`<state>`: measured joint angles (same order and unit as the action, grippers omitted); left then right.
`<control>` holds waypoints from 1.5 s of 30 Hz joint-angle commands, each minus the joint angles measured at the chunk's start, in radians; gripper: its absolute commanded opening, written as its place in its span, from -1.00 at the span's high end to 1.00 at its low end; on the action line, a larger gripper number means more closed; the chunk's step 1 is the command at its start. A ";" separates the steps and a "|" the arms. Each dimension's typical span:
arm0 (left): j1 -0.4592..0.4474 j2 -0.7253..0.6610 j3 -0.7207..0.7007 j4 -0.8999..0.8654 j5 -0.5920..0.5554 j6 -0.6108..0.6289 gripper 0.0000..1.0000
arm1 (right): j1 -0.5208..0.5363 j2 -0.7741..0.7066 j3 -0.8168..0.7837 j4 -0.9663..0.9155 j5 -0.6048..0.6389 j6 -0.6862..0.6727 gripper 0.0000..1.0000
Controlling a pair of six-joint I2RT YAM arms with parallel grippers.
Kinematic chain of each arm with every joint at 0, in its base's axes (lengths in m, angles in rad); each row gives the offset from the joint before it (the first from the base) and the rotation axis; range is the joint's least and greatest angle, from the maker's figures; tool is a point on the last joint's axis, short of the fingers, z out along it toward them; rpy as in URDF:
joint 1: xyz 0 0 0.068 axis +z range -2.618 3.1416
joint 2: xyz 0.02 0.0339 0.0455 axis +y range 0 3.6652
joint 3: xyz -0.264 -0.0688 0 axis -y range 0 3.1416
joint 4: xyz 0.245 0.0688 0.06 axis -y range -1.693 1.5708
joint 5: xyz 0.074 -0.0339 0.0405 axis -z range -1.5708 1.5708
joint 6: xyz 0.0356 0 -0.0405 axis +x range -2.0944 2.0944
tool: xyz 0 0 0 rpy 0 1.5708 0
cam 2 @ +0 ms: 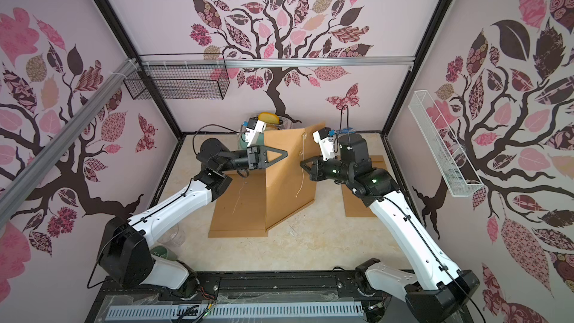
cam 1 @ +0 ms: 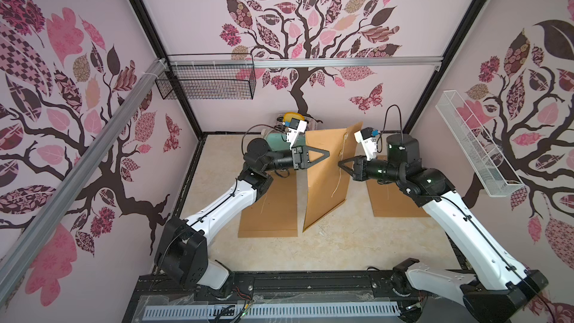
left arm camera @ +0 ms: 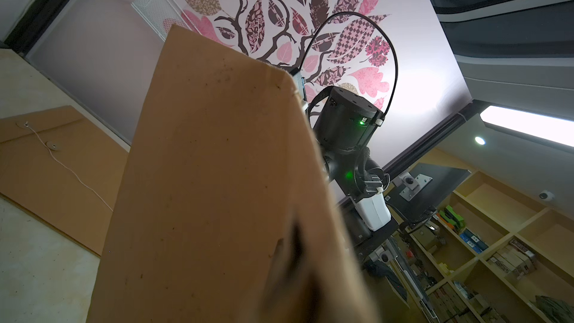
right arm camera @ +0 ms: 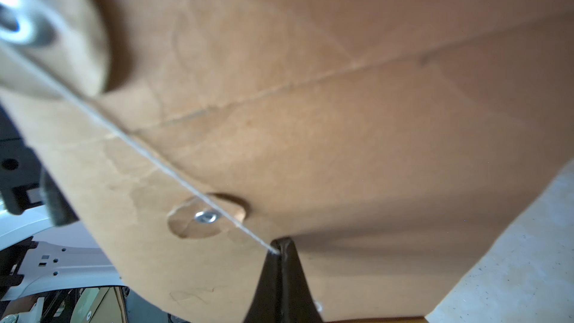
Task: Close the mouth of the file bag
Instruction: Close the file bag.
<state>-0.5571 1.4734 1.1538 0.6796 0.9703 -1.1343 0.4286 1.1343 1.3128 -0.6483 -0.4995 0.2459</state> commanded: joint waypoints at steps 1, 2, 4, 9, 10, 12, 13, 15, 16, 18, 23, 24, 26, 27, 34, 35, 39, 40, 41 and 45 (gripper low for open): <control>-0.004 -0.019 0.017 0.032 -0.016 0.040 1.00 | -0.002 -0.024 -0.015 -0.019 -0.048 -0.006 0.96; -0.004 -0.020 0.017 0.031 -0.020 0.042 1.00 | -0.003 -0.034 -0.026 -0.018 -0.043 -0.017 0.92; -0.004 -0.020 0.021 0.032 -0.027 0.039 1.00 | -0.002 -0.054 -0.057 0.006 -0.034 -0.026 0.97; -0.004 -0.018 0.024 0.052 -0.024 0.022 1.00 | -0.003 -0.098 -0.147 0.157 -0.080 0.029 0.94; -0.003 -0.019 0.022 0.052 -0.022 0.019 1.00 | -0.003 -0.101 -0.154 0.170 -0.081 0.035 0.90; -0.003 -0.023 0.018 0.051 -0.023 0.019 1.00 | -0.002 -0.102 -0.157 0.173 -0.079 0.036 0.85; -0.004 -0.025 0.019 0.049 -0.023 0.022 1.00 | -0.003 -0.099 -0.156 0.171 -0.079 0.036 0.85; -0.004 -0.029 0.015 0.051 -0.023 0.022 1.00 | -0.002 -0.093 -0.158 0.177 -0.088 0.042 0.79; -0.004 -0.031 0.013 0.052 -0.024 0.021 1.00 | -0.003 -0.090 -0.159 0.185 -0.092 0.048 0.79; -0.004 -0.033 0.012 0.055 -0.024 0.020 1.00 | -0.002 -0.087 -0.162 0.197 -0.097 0.057 0.78; -0.003 -0.036 0.008 0.057 -0.024 0.019 1.00 | -0.002 -0.090 -0.158 0.201 -0.102 0.050 0.86; -0.004 -0.037 0.008 0.057 -0.024 0.018 1.00 | -0.002 -0.091 -0.160 0.197 -0.095 0.048 0.94; -0.004 -0.035 0.012 0.057 -0.027 0.016 1.00 | -0.002 -0.093 -0.164 0.188 -0.084 0.037 1.00; -0.004 -0.033 0.013 0.055 -0.030 0.015 1.00 | -0.002 -0.098 -0.171 0.188 -0.079 0.036 1.00; -0.005 -0.022 0.018 -0.016 -0.053 0.030 1.00 | 0.075 -0.120 -0.077 0.018 0.171 -0.034 1.00; -0.007 -0.020 0.017 -0.011 -0.053 0.029 1.00 | 0.092 -0.111 -0.052 -0.021 0.200 -0.054 1.00; -0.012 -0.011 0.021 0.003 -0.057 0.017 1.00 | 0.136 -0.056 0.035 -0.123 0.254 -0.114 1.00; -0.013 -0.010 0.023 0.000 -0.058 0.015 1.00 | 0.151 -0.042 0.054 -0.148 0.273 -0.128 1.00; -0.013 -0.008 0.022 -0.004 -0.058 0.017 1.00 | 0.158 -0.036 0.063 -0.159 0.281 -0.134 1.00; -0.013 -0.004 0.028 -0.031 -0.057 0.027 1.00 | 0.162 -0.032 0.101 -0.180 0.265 -0.148 1.00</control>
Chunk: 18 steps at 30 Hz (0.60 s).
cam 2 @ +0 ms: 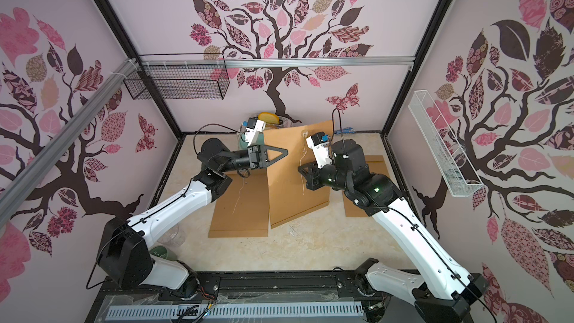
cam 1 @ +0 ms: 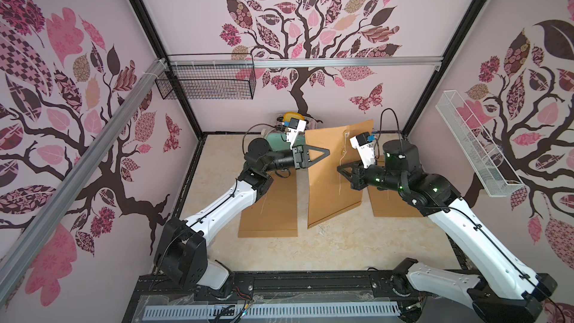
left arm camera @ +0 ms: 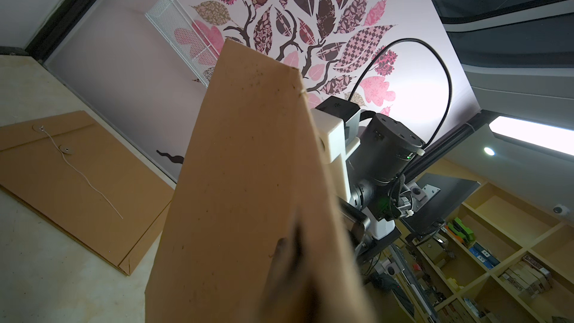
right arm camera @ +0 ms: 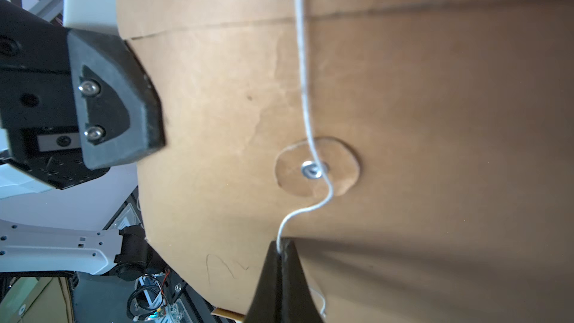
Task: Close the mouth of the file bag
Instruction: Close the file bag.
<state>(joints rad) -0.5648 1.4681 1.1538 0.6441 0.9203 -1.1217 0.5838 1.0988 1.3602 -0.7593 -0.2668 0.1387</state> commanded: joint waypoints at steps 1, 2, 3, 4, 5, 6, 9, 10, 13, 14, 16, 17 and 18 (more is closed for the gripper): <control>-0.006 0.001 0.028 0.001 -0.010 0.015 1.00 | 0.008 0.011 0.071 -0.090 0.033 -0.048 1.00; -0.005 0.003 0.030 -0.005 -0.013 0.019 1.00 | 0.008 0.015 0.083 -0.101 0.027 -0.052 1.00; -0.006 0.004 0.032 -0.018 -0.018 0.026 1.00 | 0.009 0.016 0.090 -0.106 0.012 -0.057 1.00; -0.006 0.007 0.036 -0.028 -0.019 0.031 1.00 | 0.011 0.012 0.091 -0.102 -0.002 -0.057 1.00; -0.005 0.011 0.038 -0.030 -0.025 0.032 1.00 | 0.013 0.007 0.089 -0.097 -0.014 -0.053 1.00; -0.006 0.016 0.039 -0.029 -0.028 0.029 1.00 | 0.013 0.006 0.088 -0.093 -0.026 -0.049 1.00; -0.006 0.033 0.048 0.001 -0.024 0.004 1.00 | 0.016 0.010 0.085 -0.093 -0.040 -0.044 1.00; -0.005 0.038 0.050 0.018 -0.023 -0.011 1.00 | 0.017 0.012 0.081 -0.094 -0.041 -0.042 1.00; -0.005 0.044 0.057 0.016 -0.028 -0.015 1.00 | 0.023 0.010 0.061 -0.085 -0.058 -0.041 1.00; -0.006 0.044 0.058 0.015 -0.030 -0.014 1.00 | 0.025 0.009 0.054 -0.081 -0.060 -0.038 1.00; -0.006 0.044 0.060 0.014 -0.030 -0.012 1.00 | 0.030 0.004 0.036 -0.071 -0.062 -0.033 1.00; -0.006 0.045 0.058 0.014 -0.031 -0.012 1.00 | 0.030 0.003 0.029 -0.068 -0.062 -0.029 1.00; -0.006 0.046 0.058 0.014 -0.032 -0.012 1.00 | 0.030 0.003 0.023 -0.066 -0.064 -0.028 1.00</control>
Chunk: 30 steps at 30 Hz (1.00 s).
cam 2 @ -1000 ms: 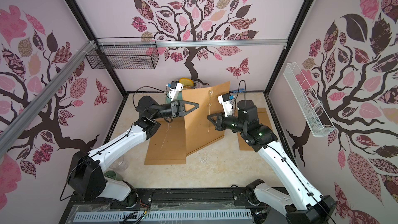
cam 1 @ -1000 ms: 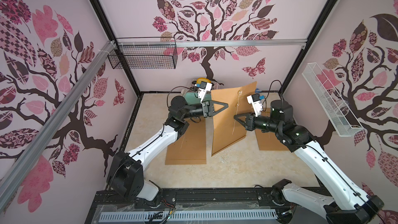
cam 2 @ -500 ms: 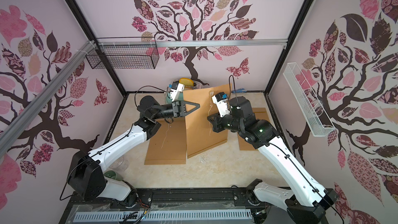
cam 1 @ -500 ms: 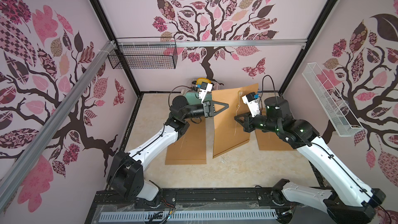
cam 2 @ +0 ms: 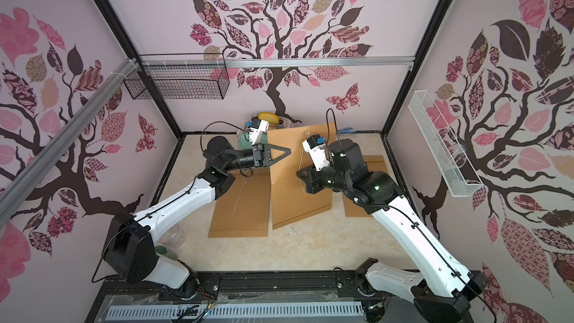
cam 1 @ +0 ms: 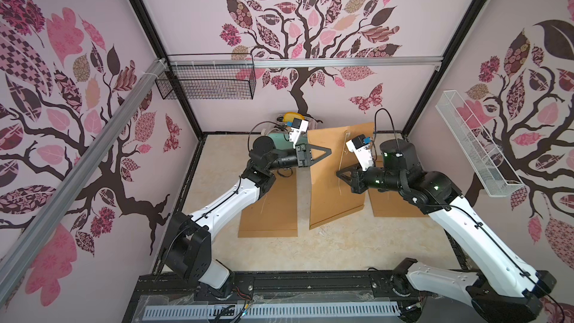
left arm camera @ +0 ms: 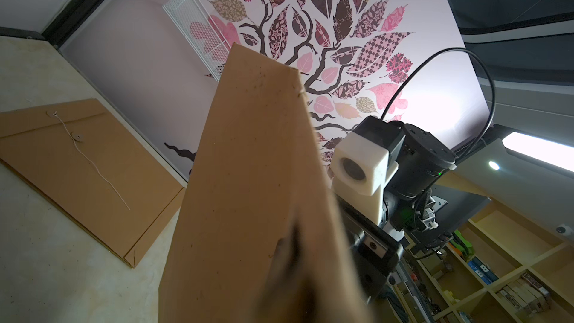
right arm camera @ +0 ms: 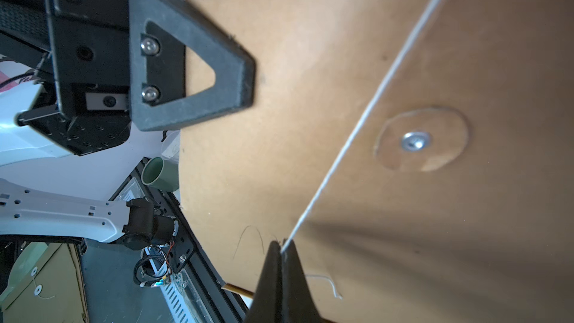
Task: Close the mouth of the file bag
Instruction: Close the file bag.
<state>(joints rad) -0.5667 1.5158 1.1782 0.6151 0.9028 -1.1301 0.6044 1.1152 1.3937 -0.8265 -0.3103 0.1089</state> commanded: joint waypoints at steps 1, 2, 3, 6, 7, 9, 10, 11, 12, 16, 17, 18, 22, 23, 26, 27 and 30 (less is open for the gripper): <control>-0.003 -0.001 0.033 0.047 -0.015 -0.005 1.00 | 0.011 -0.012 -0.016 0.005 -0.020 0.003 1.00; -0.004 0.001 0.032 0.058 -0.013 -0.013 1.00 | 0.010 -0.011 -0.020 0.010 -0.018 0.006 1.00; -0.004 0.004 0.029 0.082 -0.010 -0.032 1.00 | 0.010 -0.008 -0.024 0.013 -0.013 0.006 1.00; -0.003 0.013 0.015 0.185 0.003 -0.110 1.00 | 0.010 -0.008 -0.032 0.011 0.043 0.005 1.00; -0.004 0.016 0.012 0.208 0.004 -0.133 1.00 | 0.009 -0.010 -0.036 0.012 0.061 0.004 1.00; -0.003 0.018 0.006 0.247 0.009 -0.163 1.00 | 0.010 -0.004 -0.034 0.011 0.064 0.002 1.00; -0.004 0.017 0.005 0.257 0.013 -0.171 1.00 | 0.011 0.001 -0.034 0.011 0.058 0.005 1.00; -0.004 0.016 0.005 0.255 0.015 -0.173 1.00 | 0.010 0.004 -0.034 0.012 0.054 0.010 1.00; -0.004 0.014 0.007 0.250 0.017 -0.171 1.00 | 0.011 0.006 -0.036 0.015 0.052 0.014 1.00; -0.003 0.017 0.007 0.294 0.029 -0.214 1.00 | 0.009 0.001 -0.041 0.020 0.081 0.022 1.00; -0.004 0.016 0.006 0.304 0.033 -0.223 1.00 | 0.009 0.000 -0.041 0.020 0.079 0.023 1.00; -0.003 0.018 0.001 0.321 0.032 -0.234 1.00 | 0.008 0.001 -0.040 0.019 0.079 0.023 1.00; -0.004 0.029 -0.001 0.403 0.037 -0.298 1.00 | -0.016 -0.006 -0.050 0.025 0.052 0.024 1.00; -0.004 0.029 -0.002 0.413 0.036 -0.308 1.00 | -0.026 -0.010 -0.056 0.028 0.040 0.026 1.00; -0.003 0.030 -0.003 0.437 0.036 -0.327 1.00 | -0.070 -0.028 -0.079 0.050 -0.009 0.033 1.00; -0.003 0.030 -0.001 0.436 0.038 -0.329 1.00 | -0.087 -0.034 -0.090 0.060 -0.032 0.038 1.00; -0.004 0.016 -0.004 0.404 0.046 -0.308 1.00 | -0.142 -0.045 -0.111 0.078 -0.082 0.045 1.00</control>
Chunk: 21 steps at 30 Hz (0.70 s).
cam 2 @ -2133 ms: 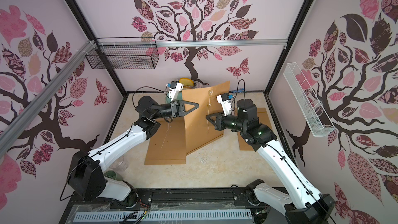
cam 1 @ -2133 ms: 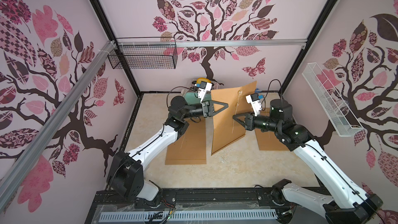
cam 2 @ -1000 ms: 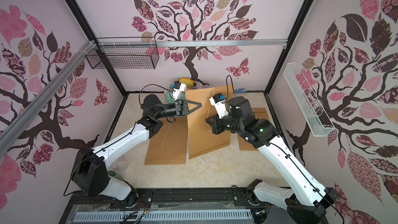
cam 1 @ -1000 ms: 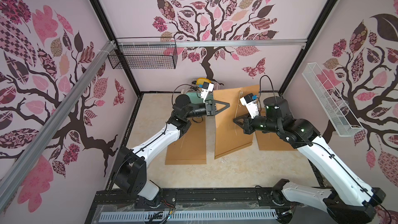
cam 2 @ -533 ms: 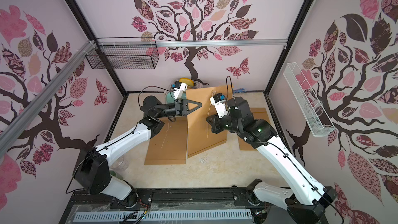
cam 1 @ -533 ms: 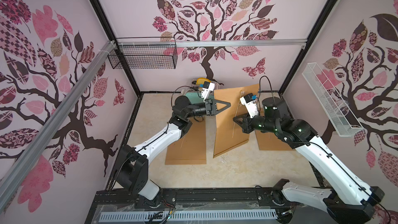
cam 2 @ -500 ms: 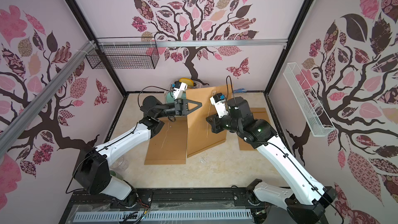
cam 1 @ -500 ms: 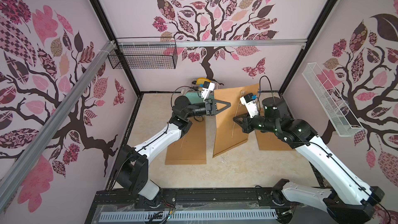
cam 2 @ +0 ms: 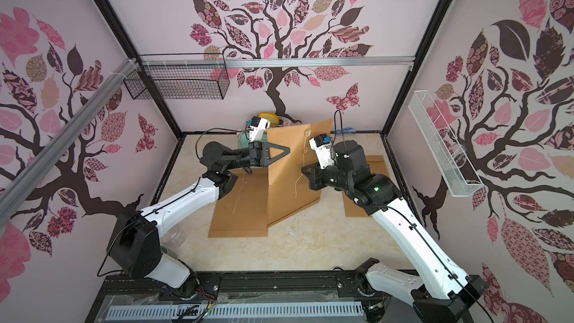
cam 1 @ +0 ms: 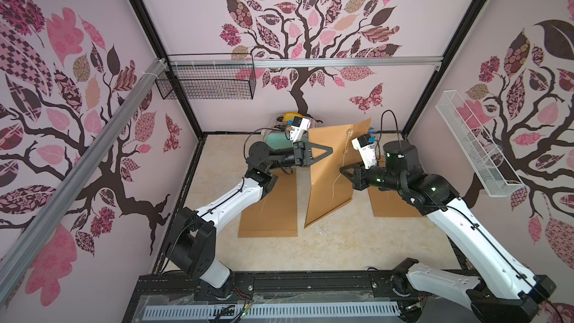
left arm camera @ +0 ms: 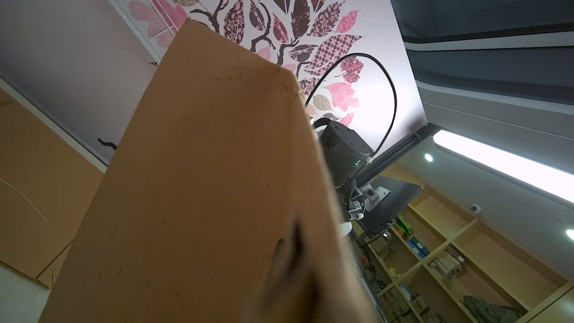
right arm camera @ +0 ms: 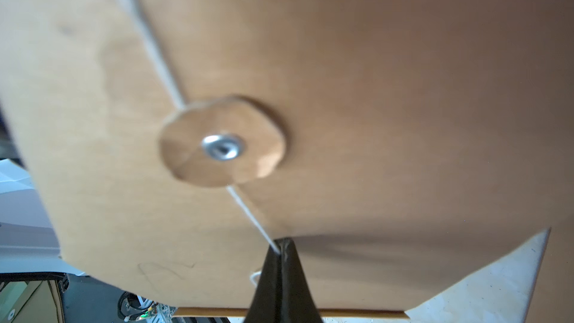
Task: Close the mouth of the file bag
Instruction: Close the file bag.
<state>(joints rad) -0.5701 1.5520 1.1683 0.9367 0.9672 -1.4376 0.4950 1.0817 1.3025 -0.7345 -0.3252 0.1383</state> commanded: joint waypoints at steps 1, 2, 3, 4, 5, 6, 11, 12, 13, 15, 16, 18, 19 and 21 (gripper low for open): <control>0.000 -0.025 0.001 0.077 -0.017 0.008 1.00 | -0.045 -0.014 -0.024 -0.013 -0.075 0.016 1.00; 0.000 -0.030 -0.005 0.076 -0.016 0.011 1.00 | -0.051 -0.016 -0.024 -0.013 -0.073 0.012 1.00; 0.000 -0.032 -0.010 0.080 -0.015 0.010 1.00 | -0.057 -0.016 -0.021 -0.015 -0.069 0.007 1.00; 0.000 -0.034 -0.014 0.078 -0.012 0.010 1.00 | -0.064 -0.016 -0.015 -0.023 -0.066 0.000 1.00; 0.000 -0.036 -0.017 0.076 -0.010 0.011 1.00 | -0.073 -0.013 -0.007 -0.032 -0.062 -0.007 1.00; 0.000 -0.038 -0.023 0.075 -0.010 0.014 1.00 | -0.088 -0.009 0.005 -0.047 -0.061 -0.012 1.00; 0.001 -0.041 -0.031 0.064 -0.013 0.026 1.00 | -0.162 0.003 0.054 -0.097 -0.064 -0.040 1.00; 0.002 -0.039 -0.030 0.060 -0.012 0.028 1.00 | -0.163 0.003 0.068 -0.109 -0.046 -0.052 1.00; 0.002 -0.037 -0.029 0.055 -0.011 0.031 1.00 | -0.163 0.008 0.079 -0.120 -0.030 -0.060 1.00; 0.001 -0.032 -0.029 0.060 -0.007 0.028 1.00 | -0.165 0.018 0.103 -0.140 -0.007 -0.073 1.00; 0.001 -0.031 -0.029 0.067 -0.004 0.026 1.00 | -0.165 0.022 0.112 -0.147 -0.005 -0.078 1.00; 0.002 -0.033 -0.035 0.056 0.000 0.033 1.00 | -0.167 0.026 0.130 -0.152 -0.003 -0.080 1.00; 0.001 -0.039 -0.039 0.039 -0.001 0.047 1.00 | -0.168 0.025 0.139 -0.154 -0.005 -0.082 1.00; 0.001 -0.052 -0.046 -0.001 -0.004 0.077 1.00 | -0.168 0.031 0.165 -0.166 0.002 -0.090 1.00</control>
<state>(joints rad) -0.5701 1.5455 1.1290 0.9367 0.9688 -1.4052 0.3347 1.1084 1.4155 -0.8585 -0.3538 0.0750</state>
